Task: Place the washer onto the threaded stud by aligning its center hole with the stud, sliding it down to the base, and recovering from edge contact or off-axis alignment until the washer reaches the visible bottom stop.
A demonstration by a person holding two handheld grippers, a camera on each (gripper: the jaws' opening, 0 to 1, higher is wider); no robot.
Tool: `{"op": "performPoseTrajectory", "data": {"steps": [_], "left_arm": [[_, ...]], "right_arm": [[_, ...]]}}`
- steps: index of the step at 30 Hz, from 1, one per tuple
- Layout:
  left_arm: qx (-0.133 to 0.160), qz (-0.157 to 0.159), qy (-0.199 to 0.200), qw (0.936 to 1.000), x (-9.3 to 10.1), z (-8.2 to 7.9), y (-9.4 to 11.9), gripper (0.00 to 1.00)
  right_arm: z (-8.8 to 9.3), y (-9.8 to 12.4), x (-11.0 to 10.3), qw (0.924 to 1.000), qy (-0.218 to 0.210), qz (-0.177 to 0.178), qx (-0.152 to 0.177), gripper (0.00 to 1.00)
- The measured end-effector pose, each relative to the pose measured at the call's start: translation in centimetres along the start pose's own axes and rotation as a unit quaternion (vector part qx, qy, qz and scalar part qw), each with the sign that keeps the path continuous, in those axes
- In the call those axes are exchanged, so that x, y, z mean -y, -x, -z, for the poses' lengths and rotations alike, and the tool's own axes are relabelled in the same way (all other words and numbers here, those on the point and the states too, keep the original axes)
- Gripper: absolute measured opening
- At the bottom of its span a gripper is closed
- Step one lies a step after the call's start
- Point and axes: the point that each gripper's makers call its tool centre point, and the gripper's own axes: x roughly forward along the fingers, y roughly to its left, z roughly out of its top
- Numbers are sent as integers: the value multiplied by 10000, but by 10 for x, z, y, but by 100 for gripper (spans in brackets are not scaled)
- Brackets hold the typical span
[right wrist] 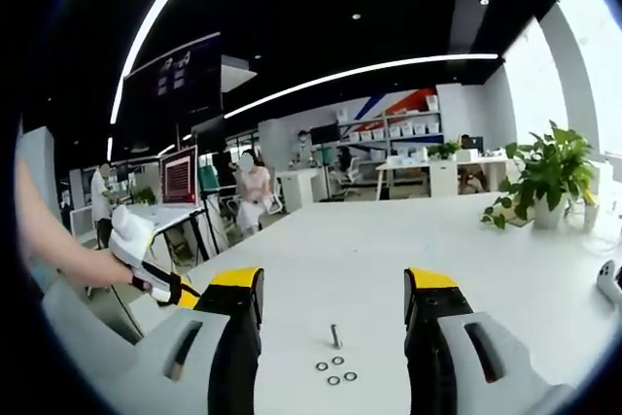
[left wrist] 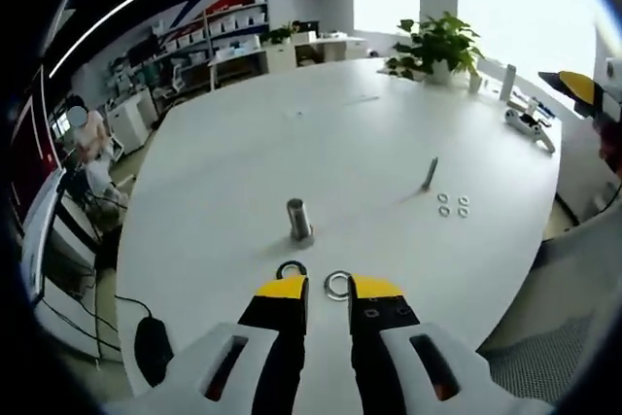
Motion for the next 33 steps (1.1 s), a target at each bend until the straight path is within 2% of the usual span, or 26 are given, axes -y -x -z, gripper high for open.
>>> {"op": "performPoseTrajectory", "data": {"steps": [7, 12, 19, 25, 33], "left_arm": [[-279, 39, -446, 9986, -4, 2, -9, 14], [-715, 177, -871, 9935, -2, 18, -18, 14], [-984, 317, -1077, 9888, -3, 23, -28, 13], [-1372, 363, -1356, 9805, -10, 32, -37, 12], [-1489, 395, -1528, 9762, -15, 30, -45, 12]], "right_arm": [[1, 0, -3, 10000, 24, -68, -16, 61], [2, -1, -6, 9999, 89, -122, -53, 61], [4, -1, -6, 9998, 113, -138, -76, 61], [5, -2, -7, 9997, 153, -156, -94, 60], [6, -1, -5, 9998, 145, -133, -105, 60]]}}
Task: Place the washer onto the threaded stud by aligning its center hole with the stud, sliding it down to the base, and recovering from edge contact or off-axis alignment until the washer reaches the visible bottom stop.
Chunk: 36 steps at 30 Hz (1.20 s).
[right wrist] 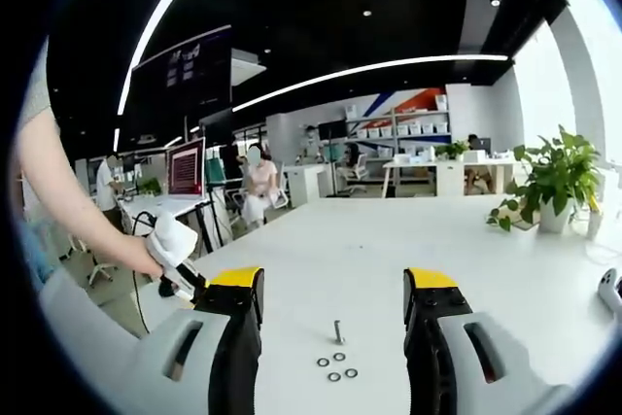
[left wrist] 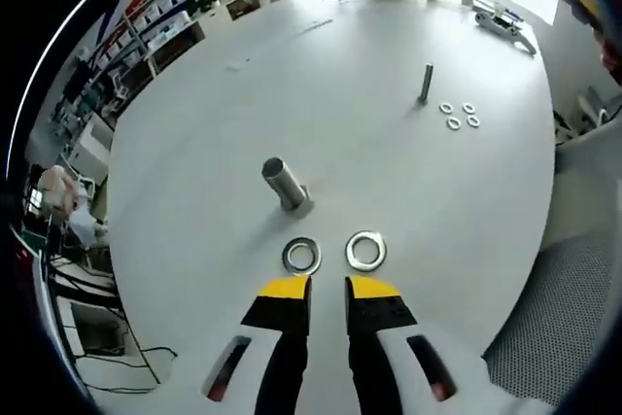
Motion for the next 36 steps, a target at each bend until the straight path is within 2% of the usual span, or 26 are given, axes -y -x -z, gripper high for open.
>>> {"op": "performPoseTrajectory", "data": {"steps": [9, 15, 21, 27, 33, 36], "left_arm": [[-277, 105, -256, 9992, -1, 7, -12, 10], [-289, 132, -269, 9991, -4, 4, -17, 8], [-428, 181, -465, 9978, -5, 4, -27, 8], [-469, 246, -262, 9983, -5, -1, -32, 8], [-627, 273, -498, 9964, -3, 2, -38, 8], [-801, 281, -241, 9961, -4, 6, -40, 8]], "right_arm": [[3, 0, -1, 10000, 34, -41, -48, 60], [3, -1, -2, 10000, 48, -41, -52, 60], [5, -2, 0, 9999, 54, -26, -91, 60], [7, -2, -2, 9998, 101, -46, -138, 59], [9, -2, 0, 9998, 88, -9, -160, 59], [9, -2, 1, 9998, 62, -6, -174, 59]]}}
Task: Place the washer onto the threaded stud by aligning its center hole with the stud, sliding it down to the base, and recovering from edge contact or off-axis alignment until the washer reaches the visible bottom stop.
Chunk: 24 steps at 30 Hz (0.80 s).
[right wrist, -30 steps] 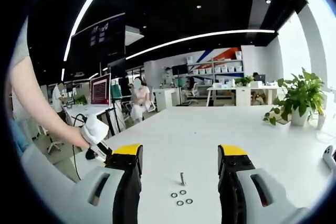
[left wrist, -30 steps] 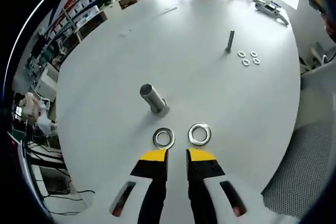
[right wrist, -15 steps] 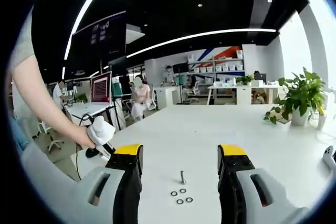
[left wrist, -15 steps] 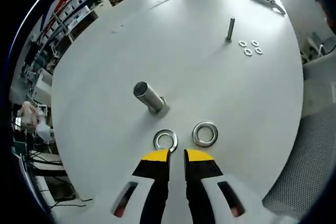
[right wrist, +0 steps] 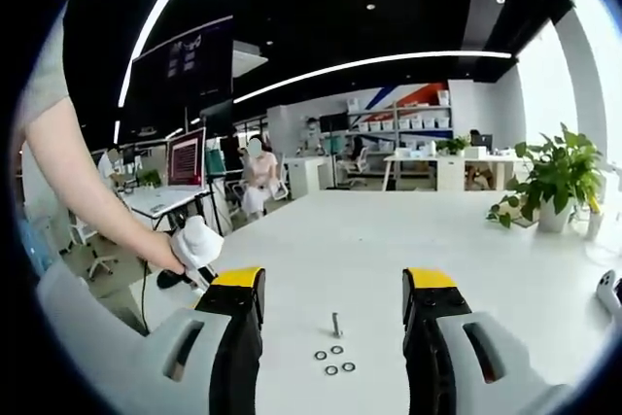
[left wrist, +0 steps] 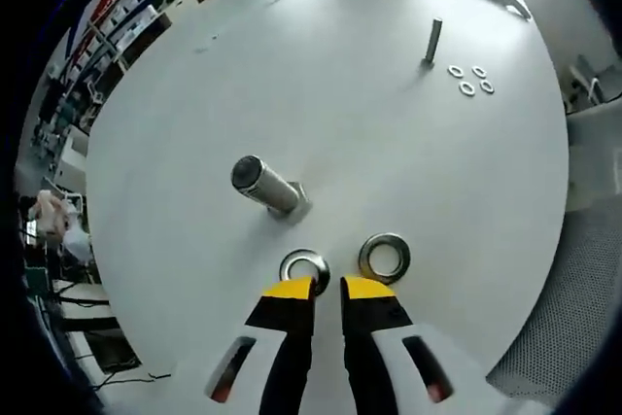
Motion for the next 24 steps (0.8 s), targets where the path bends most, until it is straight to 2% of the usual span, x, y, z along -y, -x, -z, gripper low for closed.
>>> {"op": "performPoseTrajectory", "data": {"steps": [2, 9, 11, 13, 24], "left_arm": [[65, -3, -19, 10000, 0, -2, 0, 8], [-126, 46, -185, 9997, 5, 4, -5, 8], [-103, 28, -155, 9998, 3, 2, -5, 6], [-73, 70, 45, 9999, -1, 0, -8, 6], [-98, 48, -102, 9999, -9, 1, -12, 6]], "right_arm": [[0, 0, 0, 10000, 10, 3, -3, 59], [1, 0, -1, 10000, 23, -19, -35, 59], [2, 1, -2, 10000, 24, -27, -38, 59], [2, 0, -2, 10000, 12, -47, -54, 59], [6, -1, -5, 9999, 17, -110, -124, 59]]}}
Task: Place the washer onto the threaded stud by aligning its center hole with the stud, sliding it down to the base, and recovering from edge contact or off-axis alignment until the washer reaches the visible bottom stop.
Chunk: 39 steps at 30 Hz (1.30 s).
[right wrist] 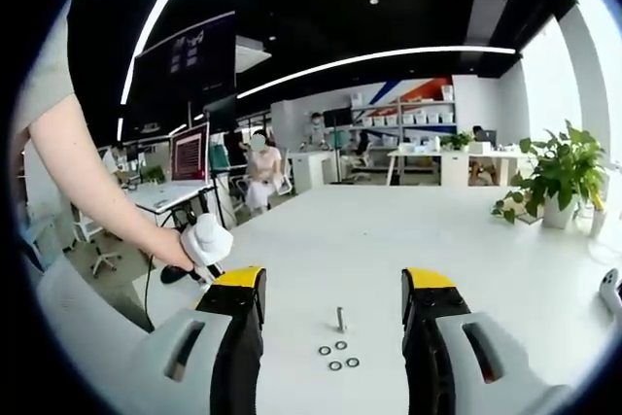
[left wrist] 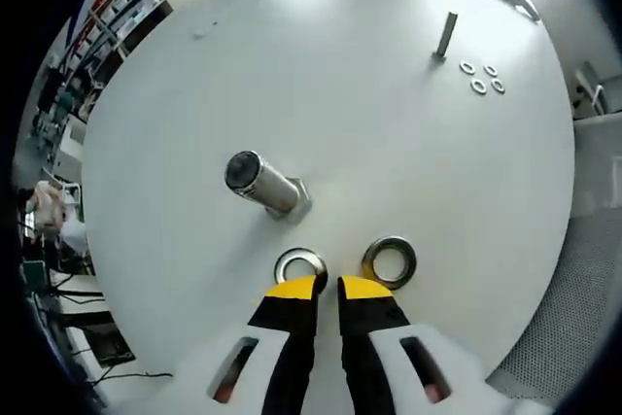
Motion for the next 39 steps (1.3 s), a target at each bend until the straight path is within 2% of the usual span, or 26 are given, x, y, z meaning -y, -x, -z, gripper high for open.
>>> {"op": "performPoseTrajectory", "data": {"steps": [7, 13, 19, 20, 22, 25, 31, 35, 39], "left_arm": [[-26, -95, -118, 9999, -6, 2, -1, 7], [13, -45, -76, 10000, -5, 0, -3, 10], [59, 105, -289, 9995, 0, -4, -9, 3], [53, 67, -548, 9985, -2, -5, -10, 3], [12, 82, -672, 9977, 0, -6, -10, 3], [-108, 183, -536, 9983, -2, -6, -10, 3], [-330, 289, -554, 9975, -2, -7, -11, 4], [-358, 413, -394, 9977, -2, -6, -10, 4], [-336, 492, -425, 9973, -1, -6, -9, 4]], "right_arm": [[2, 0, -1, 10000, -48, -28, -36, 59], [2, -1, -1, 10000, -45, -32, -35, 59], [4, -1, -1, 10000, -46, -32, -73, 59], [4, -1, -1, 10000, -22, -32, -86, 59], [4, 0, -2, 9999, -4, -39, -96, 58], [6, -1, -2, 9999, -15, -42, -132, 58], [10, -2, -4, 9997, 22, -89, -207, 58], [11, -3, -4, 9997, -13, -90, -228, 58], [12, -3, -3, 9996, -38, -80, -253, 58]]}}
